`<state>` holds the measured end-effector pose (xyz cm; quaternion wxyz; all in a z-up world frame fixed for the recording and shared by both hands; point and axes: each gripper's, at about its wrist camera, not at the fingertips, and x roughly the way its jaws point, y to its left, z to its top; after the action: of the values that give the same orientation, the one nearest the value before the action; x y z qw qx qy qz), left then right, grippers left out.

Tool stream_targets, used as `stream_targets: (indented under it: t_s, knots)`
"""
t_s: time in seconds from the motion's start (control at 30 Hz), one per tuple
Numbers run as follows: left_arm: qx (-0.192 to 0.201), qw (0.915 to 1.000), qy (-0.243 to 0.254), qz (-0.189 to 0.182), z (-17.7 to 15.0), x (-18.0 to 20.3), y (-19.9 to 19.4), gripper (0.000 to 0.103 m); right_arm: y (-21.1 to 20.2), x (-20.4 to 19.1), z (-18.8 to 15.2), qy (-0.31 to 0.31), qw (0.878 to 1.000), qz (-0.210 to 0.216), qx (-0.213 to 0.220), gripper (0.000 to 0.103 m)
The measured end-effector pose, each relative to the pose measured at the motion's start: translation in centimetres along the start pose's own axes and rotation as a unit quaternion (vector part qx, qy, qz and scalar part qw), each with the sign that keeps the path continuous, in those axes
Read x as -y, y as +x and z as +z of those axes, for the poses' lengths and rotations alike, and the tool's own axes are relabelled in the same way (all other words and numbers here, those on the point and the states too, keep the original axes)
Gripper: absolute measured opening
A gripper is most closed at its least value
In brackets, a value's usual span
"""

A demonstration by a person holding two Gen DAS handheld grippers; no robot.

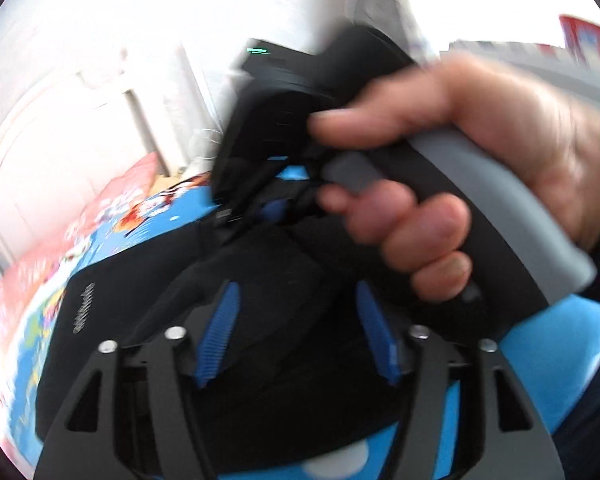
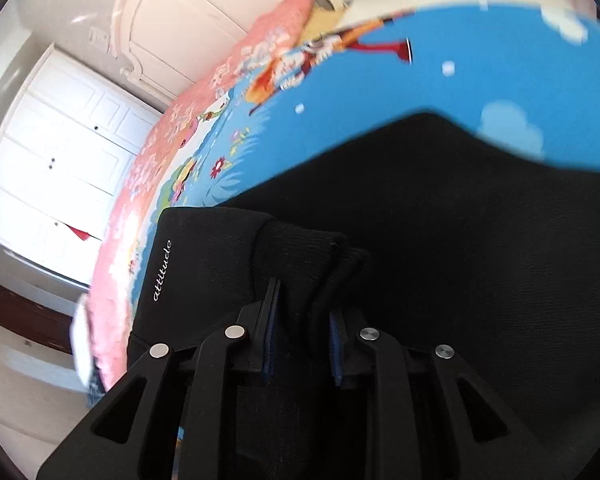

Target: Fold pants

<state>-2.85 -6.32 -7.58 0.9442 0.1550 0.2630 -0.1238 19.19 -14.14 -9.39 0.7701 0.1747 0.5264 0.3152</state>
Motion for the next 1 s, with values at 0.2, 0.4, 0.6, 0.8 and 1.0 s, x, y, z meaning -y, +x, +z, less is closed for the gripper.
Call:
stream_targets:
  t_s: [0.2, 0.4, 0.6, 0.8, 1.0]
  knots:
    - [0.003, 0.9849, -0.17, 0.034, -1.0, -8.9, -5.1, 0.082, -6.9, -5.5, -0.4, -0.107, 0.979, -0.099, 0.144, 0.097]
    - [0.031, 0.9616, -0.197, 0.189, -1.6, -16.4, -7.1, 0.101, -8.6, -12.7, -2.9, -0.211, 0.912, -0.223, 0.274, 0.099]
    - [-0.032, 0.9675, -0.165, 0.189, -1.5, -16.6, -6.5, 0.101, -4.2, -13.9, -5.5, -0.188, 0.926, -0.196, 0.262, 0.099]
    - [-0.065, 0.9644, -0.199, 0.162, -4.2, -18.3, -1.9, 0.101, 2.6, -12.7, -7.3, -0.144, 0.961, -0.187, 0.143, 0.099]
    - [-0.166, 0.9502, -0.209, 0.161, -7.7, -18.7, 3.0, 0.102, 6.1, -11.4, -8.9, -0.175, 0.945, -0.253, 0.108, 0.099]
